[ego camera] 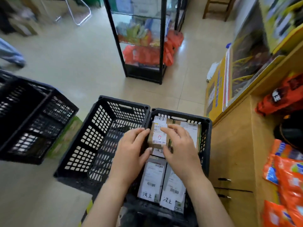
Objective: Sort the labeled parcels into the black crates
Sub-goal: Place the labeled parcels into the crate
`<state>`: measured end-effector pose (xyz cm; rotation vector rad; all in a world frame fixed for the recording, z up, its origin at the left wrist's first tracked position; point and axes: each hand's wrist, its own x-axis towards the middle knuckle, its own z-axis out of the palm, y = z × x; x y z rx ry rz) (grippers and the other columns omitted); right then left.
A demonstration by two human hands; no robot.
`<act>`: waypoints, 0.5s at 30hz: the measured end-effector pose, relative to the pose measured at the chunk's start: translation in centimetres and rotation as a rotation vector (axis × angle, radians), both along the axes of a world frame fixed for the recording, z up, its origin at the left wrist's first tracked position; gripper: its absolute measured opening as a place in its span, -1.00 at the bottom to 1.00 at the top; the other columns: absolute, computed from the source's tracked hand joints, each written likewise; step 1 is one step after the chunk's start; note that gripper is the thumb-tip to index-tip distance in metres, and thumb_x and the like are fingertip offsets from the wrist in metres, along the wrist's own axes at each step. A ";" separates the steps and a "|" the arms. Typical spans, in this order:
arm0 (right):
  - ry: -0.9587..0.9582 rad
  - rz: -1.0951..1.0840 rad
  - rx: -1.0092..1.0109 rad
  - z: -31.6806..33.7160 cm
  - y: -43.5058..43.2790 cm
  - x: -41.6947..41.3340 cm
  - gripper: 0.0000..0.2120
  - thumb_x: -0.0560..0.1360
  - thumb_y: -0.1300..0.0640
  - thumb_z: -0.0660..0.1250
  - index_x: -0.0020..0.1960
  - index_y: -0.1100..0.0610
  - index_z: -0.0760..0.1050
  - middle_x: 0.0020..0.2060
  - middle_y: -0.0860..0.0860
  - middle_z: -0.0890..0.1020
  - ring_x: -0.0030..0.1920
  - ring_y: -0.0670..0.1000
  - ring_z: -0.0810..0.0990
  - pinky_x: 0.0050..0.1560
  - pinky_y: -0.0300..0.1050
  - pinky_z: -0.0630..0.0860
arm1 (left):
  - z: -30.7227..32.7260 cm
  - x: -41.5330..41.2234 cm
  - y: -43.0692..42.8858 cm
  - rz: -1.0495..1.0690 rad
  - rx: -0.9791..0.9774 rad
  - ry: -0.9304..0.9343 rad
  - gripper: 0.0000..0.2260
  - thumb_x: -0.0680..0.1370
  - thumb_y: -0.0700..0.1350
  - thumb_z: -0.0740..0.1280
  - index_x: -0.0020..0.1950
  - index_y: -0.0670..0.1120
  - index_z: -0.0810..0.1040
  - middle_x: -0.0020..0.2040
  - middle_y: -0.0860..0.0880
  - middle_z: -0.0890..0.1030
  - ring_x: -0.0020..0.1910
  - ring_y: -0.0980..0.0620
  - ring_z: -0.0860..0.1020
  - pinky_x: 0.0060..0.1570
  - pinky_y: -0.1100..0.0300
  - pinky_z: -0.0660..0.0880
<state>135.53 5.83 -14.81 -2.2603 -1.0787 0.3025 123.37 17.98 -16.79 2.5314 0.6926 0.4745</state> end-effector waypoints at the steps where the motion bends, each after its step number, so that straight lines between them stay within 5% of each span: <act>1: -0.007 0.023 0.023 1.2 0.5 -0.9 -0.51 0.46 0.26 0.40 0.36 0.01 0.45 0.27 -0.05 0.44 0.31 -0.04 0.37 0.34 -0.15 0.30 | 1.3 -1.4 0.3 0.024 0.012 -0.009 -0.50 0.43 -0.13 0.50 0.35 -0.08 0.49 0.25 -0.02 0.49 0.26 0.02 0.43 0.27 0.07 0.41; 6: -0.058 0.175 0.100 6.6 4.0 -7.1 -0.53 0.48 0.22 0.39 0.35 -0.02 0.45 0.26 -0.10 0.44 0.30 -0.08 0.34 0.32 -0.24 0.23 | 6.8 -9.3 2.3 0.150 0.077 -0.062 -0.51 0.44 -0.10 0.49 0.35 -0.08 0.49 0.24 0.00 0.50 0.25 0.03 0.45 0.30 0.10 0.38; 15: -0.115 0.492 0.260 12.6 13.0 -26.2 -0.59 0.44 0.23 0.42 0.27 0.08 0.51 0.16 0.03 0.55 0.20 0.08 0.48 0.25 0.00 0.45 | 13.1 -31.2 5.9 0.481 0.185 -0.139 -0.58 0.46 -0.05 0.39 0.32 -0.06 0.52 0.22 0.03 0.53 0.23 0.09 0.42 0.29 0.24 0.28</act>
